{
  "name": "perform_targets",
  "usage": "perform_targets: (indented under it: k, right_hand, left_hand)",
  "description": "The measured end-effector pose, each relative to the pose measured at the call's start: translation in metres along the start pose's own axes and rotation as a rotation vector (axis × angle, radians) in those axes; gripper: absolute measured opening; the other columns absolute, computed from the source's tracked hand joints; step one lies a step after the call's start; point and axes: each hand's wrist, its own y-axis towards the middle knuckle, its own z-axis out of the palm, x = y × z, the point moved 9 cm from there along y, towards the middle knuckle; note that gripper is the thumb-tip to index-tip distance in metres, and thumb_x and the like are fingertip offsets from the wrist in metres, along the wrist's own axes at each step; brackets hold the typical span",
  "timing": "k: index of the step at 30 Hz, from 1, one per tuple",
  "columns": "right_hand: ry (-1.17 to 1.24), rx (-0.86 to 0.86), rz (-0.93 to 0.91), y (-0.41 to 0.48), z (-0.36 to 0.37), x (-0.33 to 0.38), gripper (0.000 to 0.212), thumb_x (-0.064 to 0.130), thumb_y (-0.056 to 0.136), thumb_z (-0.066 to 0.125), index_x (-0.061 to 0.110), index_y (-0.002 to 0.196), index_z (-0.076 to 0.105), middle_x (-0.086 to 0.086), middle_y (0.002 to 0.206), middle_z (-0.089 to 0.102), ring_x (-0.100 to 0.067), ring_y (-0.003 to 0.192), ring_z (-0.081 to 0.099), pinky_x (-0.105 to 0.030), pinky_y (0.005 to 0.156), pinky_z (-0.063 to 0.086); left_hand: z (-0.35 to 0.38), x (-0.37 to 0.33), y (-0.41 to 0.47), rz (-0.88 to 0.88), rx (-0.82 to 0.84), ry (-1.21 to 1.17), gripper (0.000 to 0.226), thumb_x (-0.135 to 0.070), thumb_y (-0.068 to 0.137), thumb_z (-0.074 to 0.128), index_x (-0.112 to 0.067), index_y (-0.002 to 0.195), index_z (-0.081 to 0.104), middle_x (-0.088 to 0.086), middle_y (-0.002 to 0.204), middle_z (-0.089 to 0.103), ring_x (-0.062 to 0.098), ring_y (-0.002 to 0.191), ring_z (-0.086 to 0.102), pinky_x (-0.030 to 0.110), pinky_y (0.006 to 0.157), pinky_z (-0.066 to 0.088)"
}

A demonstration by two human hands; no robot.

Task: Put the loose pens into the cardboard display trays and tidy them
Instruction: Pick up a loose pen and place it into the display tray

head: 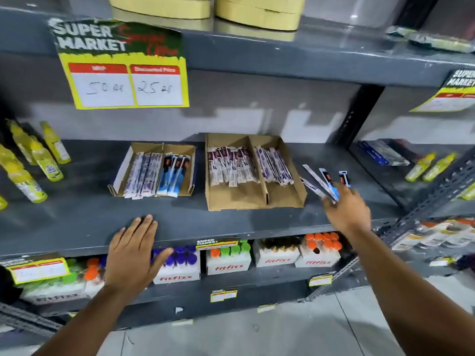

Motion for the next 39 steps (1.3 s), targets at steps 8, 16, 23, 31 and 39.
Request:
perform_targets:
  k: [8, 16, 23, 31, 39]
  right_hand:
    - [0.045, 0.134, 0.276, 0.061, 0.013, -0.097, 0.032, 0.028, 0.091, 0.052, 0.003, 0.103, 0.067, -0.026, 0.105, 0.066, -0.042, 0.097, 0.060, -0.036, 0.074, 0.041]
    - [0.069, 0.261, 0.353, 0.095, 0.044, -0.121, 0.028, 0.028, 0.087, 0.061, 0.002, 0.078, 0.060, -0.011, 0.064, 0.054, -0.026, 0.056, 0.049, -0.033, 0.060, 0.041]
    - [0.299, 0.007, 0.308, 0.101, 0.019, -0.090, 0.024, 0.022, 0.089, 0.058, 0.000, 0.083, 0.067, -0.023, 0.076, 0.064, -0.032, 0.072, 0.061, -0.034, 0.060, 0.042]
    - [0.933, 0.575, -0.424, 0.009, 0.003, 0.149, 0.014, 0.015, 0.088, 0.066, 0.028, 0.091, 0.072, 0.006, 0.056, 0.062, -0.006, 0.044, 0.048, -0.019, 0.044, 0.039]
    - [0.879, 0.779, -0.443, -0.014, 0.009, 0.181, 0.017, 0.013, 0.091, 0.061, 0.020, 0.104, 0.070, 0.010, 0.040, 0.049, -0.002, 0.037, 0.038, -0.020, 0.040, 0.031]
  left_hand:
    - [-0.016, -0.007, -0.001, -0.182, -0.300, -0.054, 0.060, -0.050, 0.094, 0.031, -0.005, 0.120, 0.062, 0.015, 0.130, 0.060, 0.034, 0.124, 0.049, 0.050, 0.098, 0.033]
    - [-0.020, -0.012, -0.003, -0.266, -0.386, -0.061, 0.053, -0.044, 0.094, 0.036, -0.006, 0.113, 0.067, 0.014, 0.126, 0.062, 0.034, 0.121, 0.051, 0.049, 0.097, 0.034]
    - [-0.014, -0.007, 0.001, -0.280, -0.337, -0.064, 0.061, -0.050, 0.095, 0.029, -0.006, 0.116, 0.066, 0.014, 0.127, 0.062, 0.035, 0.122, 0.051, 0.050, 0.097, 0.034]
    - [-0.011, -0.006, 0.001, -0.268, -0.287, -0.049, 0.060, -0.050, 0.095, 0.030, -0.006, 0.119, 0.064, 0.013, 0.130, 0.060, 0.034, 0.125, 0.048, 0.051, 0.098, 0.034]
    - [-0.009, -0.005, 0.001, -0.274, -0.234, -0.051, 0.060, -0.051, 0.095, 0.030, -0.008, 0.121, 0.063, 0.011, 0.133, 0.058, 0.030, 0.128, 0.046, 0.052, 0.101, 0.032]
